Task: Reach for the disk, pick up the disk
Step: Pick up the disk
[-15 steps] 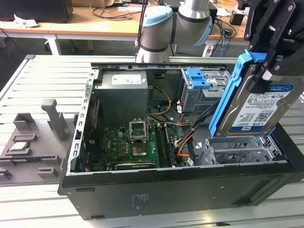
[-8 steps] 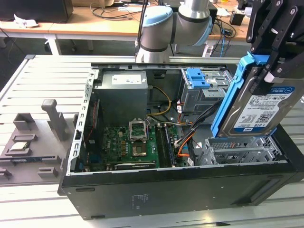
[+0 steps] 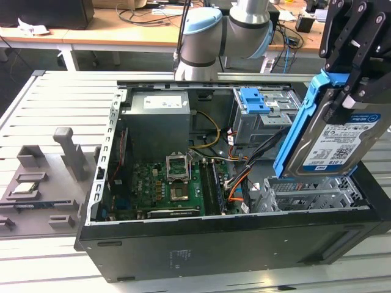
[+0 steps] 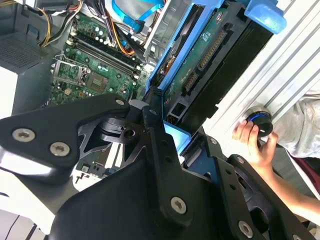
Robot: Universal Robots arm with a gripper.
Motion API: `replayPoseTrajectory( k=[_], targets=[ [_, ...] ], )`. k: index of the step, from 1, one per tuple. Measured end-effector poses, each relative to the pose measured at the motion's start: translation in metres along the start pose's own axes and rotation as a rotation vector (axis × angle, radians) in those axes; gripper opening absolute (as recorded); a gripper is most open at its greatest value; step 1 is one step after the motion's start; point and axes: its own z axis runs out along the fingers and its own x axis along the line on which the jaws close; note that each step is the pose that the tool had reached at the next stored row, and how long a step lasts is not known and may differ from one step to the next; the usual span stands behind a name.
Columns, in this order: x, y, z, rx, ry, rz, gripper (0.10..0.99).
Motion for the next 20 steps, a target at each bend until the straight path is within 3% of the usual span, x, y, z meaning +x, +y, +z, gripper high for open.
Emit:
replayPoseTrajectory(
  k=[11, 20],
  targets=[
    [-0.0001, -0.0037, 0.0103, 0.0, 0.0, 0.0, 0.365],
    [-0.0015, -0.0045, 0.0234, 0.0, 0.0, 0.0, 0.365]
  ],
)
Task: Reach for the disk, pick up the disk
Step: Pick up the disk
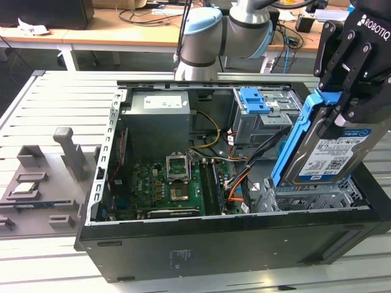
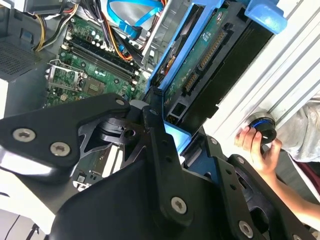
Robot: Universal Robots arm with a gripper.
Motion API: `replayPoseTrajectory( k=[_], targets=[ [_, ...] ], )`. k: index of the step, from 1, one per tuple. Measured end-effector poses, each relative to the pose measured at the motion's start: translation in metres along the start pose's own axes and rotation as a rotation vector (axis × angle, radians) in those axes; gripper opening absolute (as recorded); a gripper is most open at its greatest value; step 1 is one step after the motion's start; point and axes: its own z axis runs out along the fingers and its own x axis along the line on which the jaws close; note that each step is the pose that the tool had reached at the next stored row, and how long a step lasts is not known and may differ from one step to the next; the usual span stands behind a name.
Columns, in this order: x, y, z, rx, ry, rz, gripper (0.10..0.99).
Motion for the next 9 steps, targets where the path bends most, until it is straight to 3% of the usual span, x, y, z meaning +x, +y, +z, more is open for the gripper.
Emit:
replayPoseTrajectory(
  k=[9],
  targets=[
    [-0.0029, -0.0013, 0.0035, 0.0, 0.0002, 0.0, 0.365]
  ],
)
